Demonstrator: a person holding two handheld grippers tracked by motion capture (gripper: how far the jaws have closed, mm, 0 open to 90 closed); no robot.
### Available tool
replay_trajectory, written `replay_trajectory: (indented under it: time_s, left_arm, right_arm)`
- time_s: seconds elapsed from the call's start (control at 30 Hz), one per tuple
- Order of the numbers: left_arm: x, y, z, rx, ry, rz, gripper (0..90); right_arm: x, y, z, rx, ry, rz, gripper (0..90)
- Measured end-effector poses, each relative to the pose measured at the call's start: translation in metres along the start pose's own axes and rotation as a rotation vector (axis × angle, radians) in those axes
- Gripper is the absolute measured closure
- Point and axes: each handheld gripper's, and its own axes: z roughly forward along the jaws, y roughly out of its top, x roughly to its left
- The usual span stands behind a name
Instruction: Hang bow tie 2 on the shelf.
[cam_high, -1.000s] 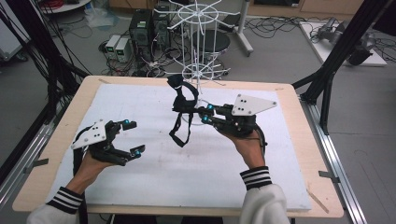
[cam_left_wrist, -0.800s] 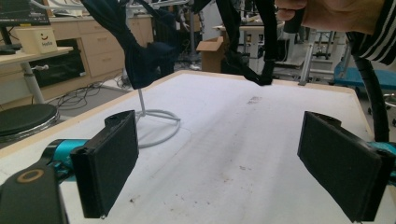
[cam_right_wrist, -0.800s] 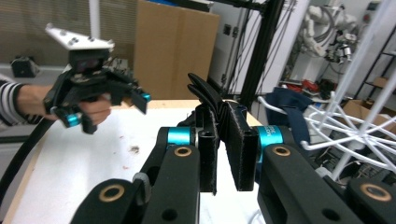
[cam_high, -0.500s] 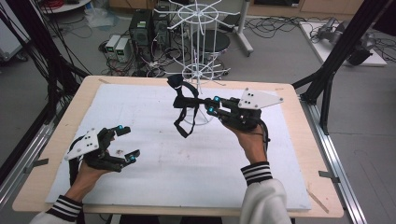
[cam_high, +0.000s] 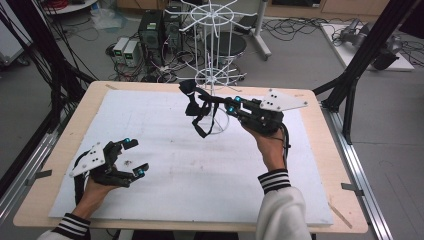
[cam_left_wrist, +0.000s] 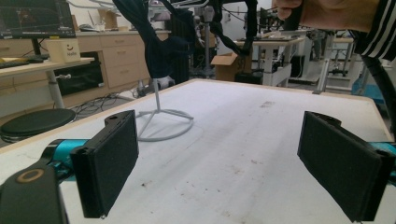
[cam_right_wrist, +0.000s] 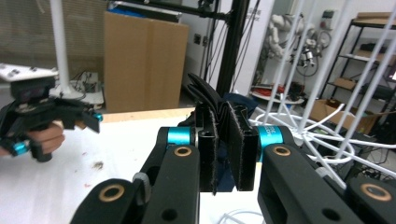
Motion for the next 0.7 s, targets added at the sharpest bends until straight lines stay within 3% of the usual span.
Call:
replay_trajectory:
  time_s: [0.2,0.7]
  left_arm:
    - [-0.001,-0.003,0.001,-0.003,0.007,-0.001,12.9]
    - [-0.002,-0.008,0.001,-0.021,0.001,-0.008,12.9]
  right_arm:
    - [-0.005,0.003,0.001,-0.019,-0.018,0.005,83.5]
    - [-0.012,0.003,-0.001,-0.034,-0.131,0.018,83.5]
